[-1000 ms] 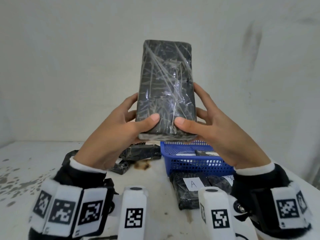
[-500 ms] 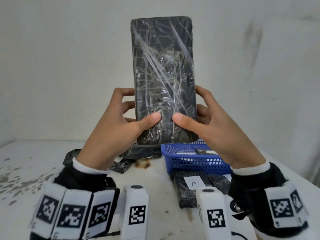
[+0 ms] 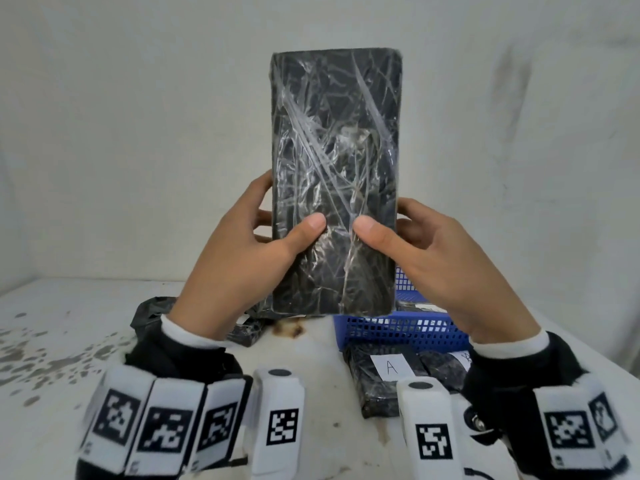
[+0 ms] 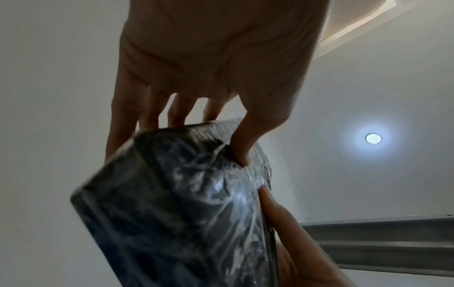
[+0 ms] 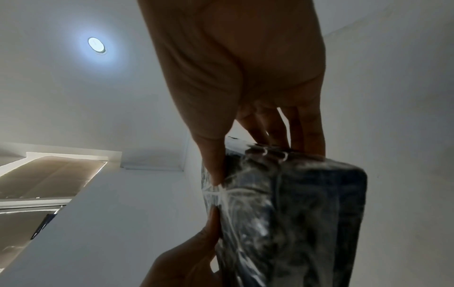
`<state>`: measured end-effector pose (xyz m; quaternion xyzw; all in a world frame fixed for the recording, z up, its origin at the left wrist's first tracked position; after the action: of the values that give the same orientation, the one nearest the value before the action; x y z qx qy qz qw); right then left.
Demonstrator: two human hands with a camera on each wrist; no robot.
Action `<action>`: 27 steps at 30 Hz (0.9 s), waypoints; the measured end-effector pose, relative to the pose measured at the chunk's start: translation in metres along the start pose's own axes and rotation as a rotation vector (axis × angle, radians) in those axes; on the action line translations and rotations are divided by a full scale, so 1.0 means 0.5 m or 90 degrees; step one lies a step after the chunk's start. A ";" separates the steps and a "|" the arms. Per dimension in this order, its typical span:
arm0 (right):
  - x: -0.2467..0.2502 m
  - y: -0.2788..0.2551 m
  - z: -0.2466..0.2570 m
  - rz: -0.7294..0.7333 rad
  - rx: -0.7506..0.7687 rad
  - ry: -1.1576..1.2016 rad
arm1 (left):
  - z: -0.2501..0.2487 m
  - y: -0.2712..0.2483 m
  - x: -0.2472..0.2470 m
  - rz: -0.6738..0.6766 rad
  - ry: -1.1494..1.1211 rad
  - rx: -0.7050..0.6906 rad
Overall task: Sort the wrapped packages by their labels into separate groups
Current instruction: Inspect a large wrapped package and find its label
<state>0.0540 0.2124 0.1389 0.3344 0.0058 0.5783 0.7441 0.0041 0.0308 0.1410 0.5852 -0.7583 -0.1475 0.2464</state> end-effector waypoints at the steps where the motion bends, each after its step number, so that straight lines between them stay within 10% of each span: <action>1: 0.000 -0.001 0.002 -0.004 0.003 -0.004 | 0.000 0.000 0.000 -0.003 0.006 -0.004; 27: 0.009 -0.006 -0.002 -0.049 -0.023 -0.038 | 0.008 0.000 0.000 -0.026 0.034 0.003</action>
<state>0.0579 0.2165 0.1382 0.3375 -0.0138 0.5390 0.7716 0.0020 0.0308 0.1379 0.6049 -0.7398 -0.1350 0.2618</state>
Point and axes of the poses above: each hand's wrist, its own y-axis towards the middle knuckle, its own x-axis out of the back of the hand, z = x × y, the point moved 4 cm from there along y, towards the middle knuckle, and after that the axes turned 3 degrees about z, right-handed, at the moved point
